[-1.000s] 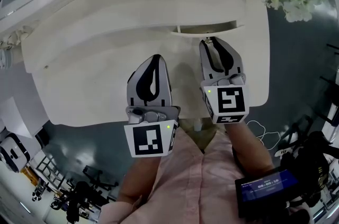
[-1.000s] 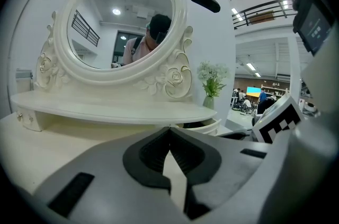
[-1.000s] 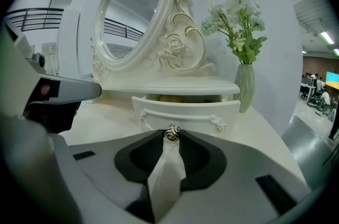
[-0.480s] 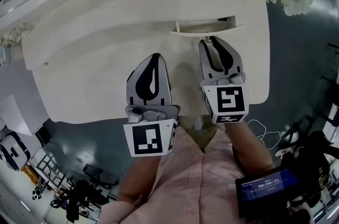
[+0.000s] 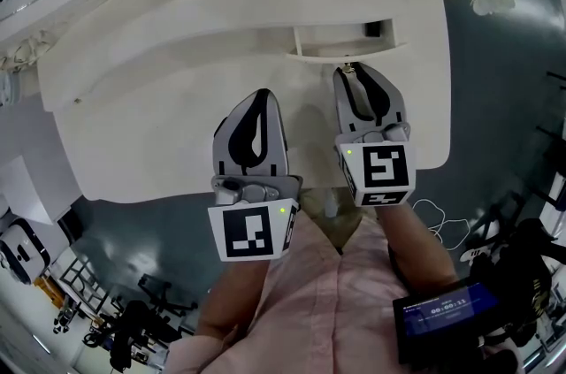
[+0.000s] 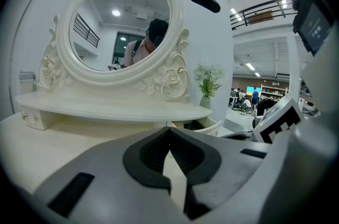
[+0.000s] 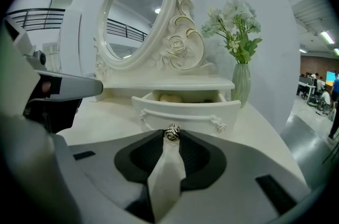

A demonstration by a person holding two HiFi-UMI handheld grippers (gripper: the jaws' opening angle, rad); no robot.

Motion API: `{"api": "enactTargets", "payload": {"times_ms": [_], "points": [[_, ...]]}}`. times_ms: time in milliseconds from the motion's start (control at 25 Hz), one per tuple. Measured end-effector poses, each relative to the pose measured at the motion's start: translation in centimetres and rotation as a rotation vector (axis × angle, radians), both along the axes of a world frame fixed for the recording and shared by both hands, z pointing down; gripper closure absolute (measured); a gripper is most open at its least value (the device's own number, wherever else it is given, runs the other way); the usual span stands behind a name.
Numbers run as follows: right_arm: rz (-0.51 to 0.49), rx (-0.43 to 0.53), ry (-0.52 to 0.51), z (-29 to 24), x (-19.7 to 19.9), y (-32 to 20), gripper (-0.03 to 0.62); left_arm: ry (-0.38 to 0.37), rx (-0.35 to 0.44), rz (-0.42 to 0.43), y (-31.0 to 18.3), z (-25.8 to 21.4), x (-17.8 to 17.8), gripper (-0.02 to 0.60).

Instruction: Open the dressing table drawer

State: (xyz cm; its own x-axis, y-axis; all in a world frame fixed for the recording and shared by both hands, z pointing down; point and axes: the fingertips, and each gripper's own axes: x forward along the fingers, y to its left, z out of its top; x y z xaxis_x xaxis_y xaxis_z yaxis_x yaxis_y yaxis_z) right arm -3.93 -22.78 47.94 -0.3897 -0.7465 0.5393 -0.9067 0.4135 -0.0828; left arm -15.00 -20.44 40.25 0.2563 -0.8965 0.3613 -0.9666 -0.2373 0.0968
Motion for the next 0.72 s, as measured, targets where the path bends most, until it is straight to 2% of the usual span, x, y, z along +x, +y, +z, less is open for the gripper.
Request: {"api": "enactTargets", "payload": {"times_ms": [720], "points": [[-0.001, -0.009, -0.008, 0.18, 0.21, 0.98, 0.49, -0.006, 0.005, 0.011, 0.37, -0.04, 0.65, 0.56]]}}
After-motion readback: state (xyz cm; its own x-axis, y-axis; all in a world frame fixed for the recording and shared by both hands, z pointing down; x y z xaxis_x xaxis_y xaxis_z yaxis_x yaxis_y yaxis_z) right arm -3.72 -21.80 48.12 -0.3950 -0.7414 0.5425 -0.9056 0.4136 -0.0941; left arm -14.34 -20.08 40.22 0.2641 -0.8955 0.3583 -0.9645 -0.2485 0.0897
